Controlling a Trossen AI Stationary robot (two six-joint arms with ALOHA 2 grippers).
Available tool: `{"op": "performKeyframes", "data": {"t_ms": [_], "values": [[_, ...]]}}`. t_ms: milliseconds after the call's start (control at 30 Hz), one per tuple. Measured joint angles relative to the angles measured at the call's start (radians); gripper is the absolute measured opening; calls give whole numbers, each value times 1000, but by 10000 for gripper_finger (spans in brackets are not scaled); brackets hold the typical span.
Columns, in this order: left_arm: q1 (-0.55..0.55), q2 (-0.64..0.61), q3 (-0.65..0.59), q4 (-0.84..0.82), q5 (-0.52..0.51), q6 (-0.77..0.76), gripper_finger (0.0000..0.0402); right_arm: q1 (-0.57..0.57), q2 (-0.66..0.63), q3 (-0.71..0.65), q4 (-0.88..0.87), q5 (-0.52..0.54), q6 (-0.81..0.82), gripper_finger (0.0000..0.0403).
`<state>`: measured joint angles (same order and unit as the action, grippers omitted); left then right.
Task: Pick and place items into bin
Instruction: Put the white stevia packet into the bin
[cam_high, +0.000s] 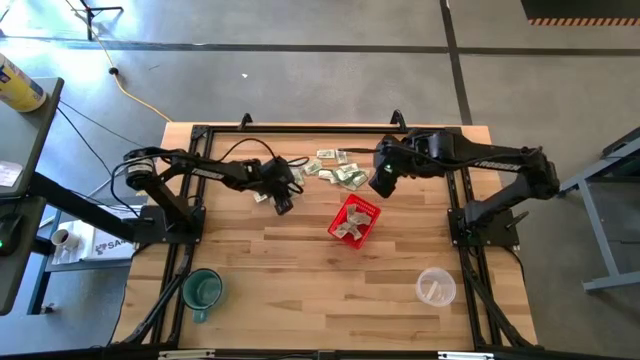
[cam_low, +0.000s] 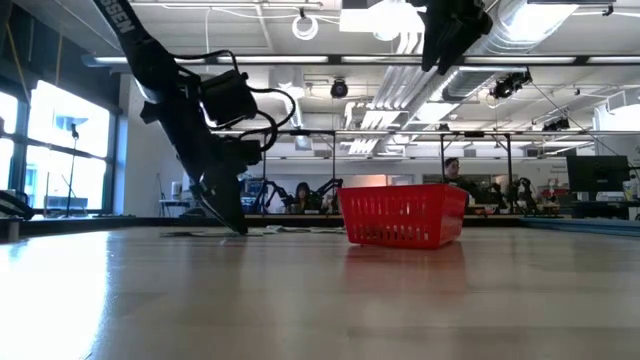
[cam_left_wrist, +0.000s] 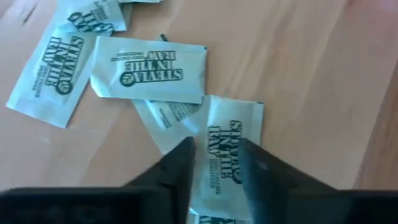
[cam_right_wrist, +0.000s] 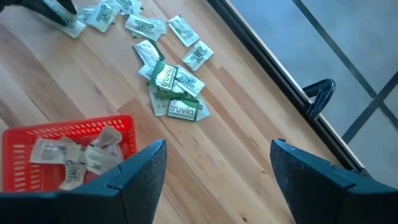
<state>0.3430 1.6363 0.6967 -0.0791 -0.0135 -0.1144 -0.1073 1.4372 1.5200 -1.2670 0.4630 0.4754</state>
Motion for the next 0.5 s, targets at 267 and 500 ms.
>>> {"op": "performKeyframes", "data": {"t_ms": [267,500], "values": [[-4,-17,188,-147,115,-30,25,-75,0,0,37,-56,-84,276],[-4,-25,392,-150,328,26,22,-134,0,0,70,-122,-145,276]]}}
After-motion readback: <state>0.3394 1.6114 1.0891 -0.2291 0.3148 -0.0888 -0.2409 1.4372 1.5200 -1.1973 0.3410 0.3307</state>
